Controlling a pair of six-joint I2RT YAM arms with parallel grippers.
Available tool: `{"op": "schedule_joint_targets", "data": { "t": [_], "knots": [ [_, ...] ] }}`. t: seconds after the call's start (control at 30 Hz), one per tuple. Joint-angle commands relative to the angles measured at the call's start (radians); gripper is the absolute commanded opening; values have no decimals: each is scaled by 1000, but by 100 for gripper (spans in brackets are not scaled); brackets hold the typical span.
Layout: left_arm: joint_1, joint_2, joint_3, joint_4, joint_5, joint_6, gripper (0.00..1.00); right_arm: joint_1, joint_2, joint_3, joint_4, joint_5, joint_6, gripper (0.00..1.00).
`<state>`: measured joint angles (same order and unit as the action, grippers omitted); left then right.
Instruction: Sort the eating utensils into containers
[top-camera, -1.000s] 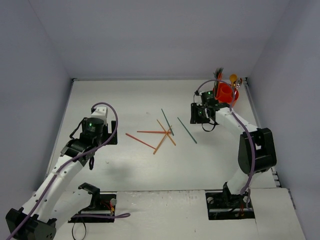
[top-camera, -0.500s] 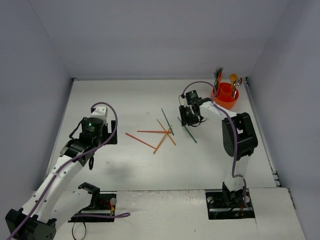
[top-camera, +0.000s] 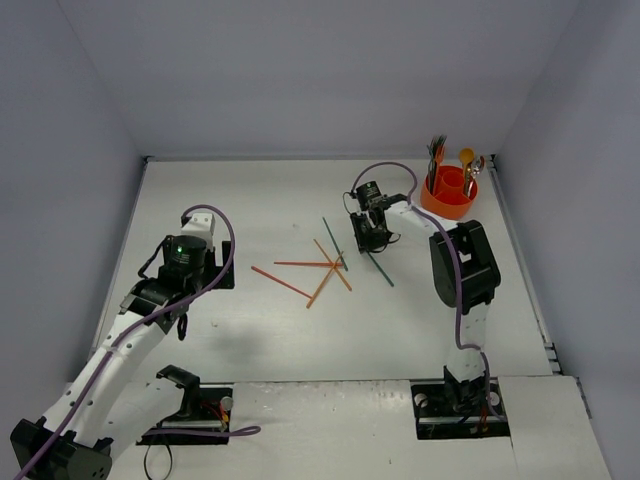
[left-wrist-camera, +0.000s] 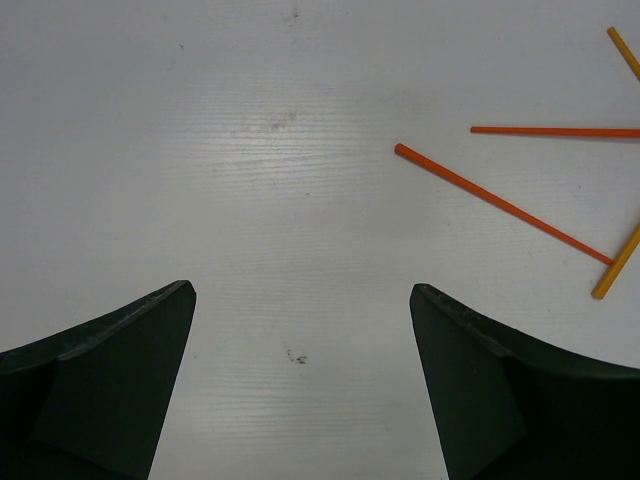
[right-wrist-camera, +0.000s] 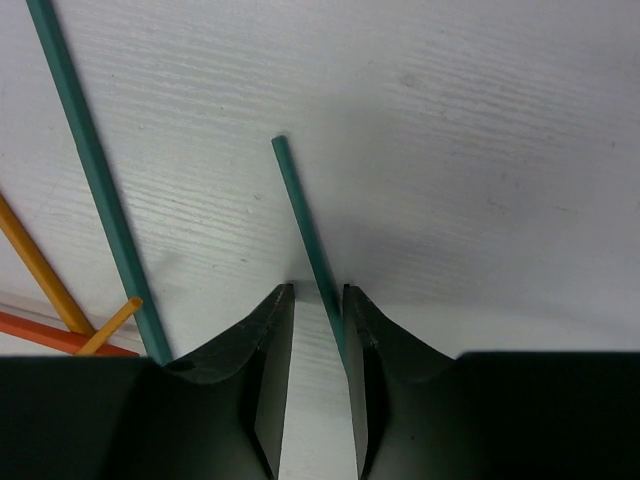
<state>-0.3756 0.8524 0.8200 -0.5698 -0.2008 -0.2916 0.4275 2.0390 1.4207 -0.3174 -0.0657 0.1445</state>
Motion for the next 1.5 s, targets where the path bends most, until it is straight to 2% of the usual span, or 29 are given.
{"op": "schedule_joint_targets", "data": {
  "t": [0.0, 0.23, 0.5, 0.67, 0.77, 0.9, 1.03, 1.2, 1.27, 1.47],
  "knots": [
    [6, -4, 30, 45, -25, 8, 87, 35, 17, 59, -69, 61, -14, 17],
    [6, -7, 30, 44, -22, 6, 87, 57, 59, 117, -121, 109, -20, 0],
    [6, -15, 31, 44, -26, 6, 87, 53, -80, 244, -112, 117, -69, 0],
    [6, -20, 31, 44, -29, 5, 87, -12, -206, 359, -52, 136, -106, 0],
    [6, -24, 30, 46, -33, 5, 87, -97, -309, 346, 101, 117, -115, 0],
    [6, -26, 29, 45, -38, 5, 87, -206, -442, 214, 363, 128, -130, 0],
    [6, -23, 30, 45, -41, 6, 87, -332, -491, 128, 564, 145, -123, 0],
    [7, -12, 30, 44, -45, 6, 87, -425, -463, 44, 822, 150, -109, 0],
    [7, -8, 28, 44, -47, 6, 87, -482, -418, 43, 872, 139, -105, 0],
    [7, 13, 27, 42, -53, 6, 87, -530, -290, 63, 1015, 111, -95, 0]
  ]
}}
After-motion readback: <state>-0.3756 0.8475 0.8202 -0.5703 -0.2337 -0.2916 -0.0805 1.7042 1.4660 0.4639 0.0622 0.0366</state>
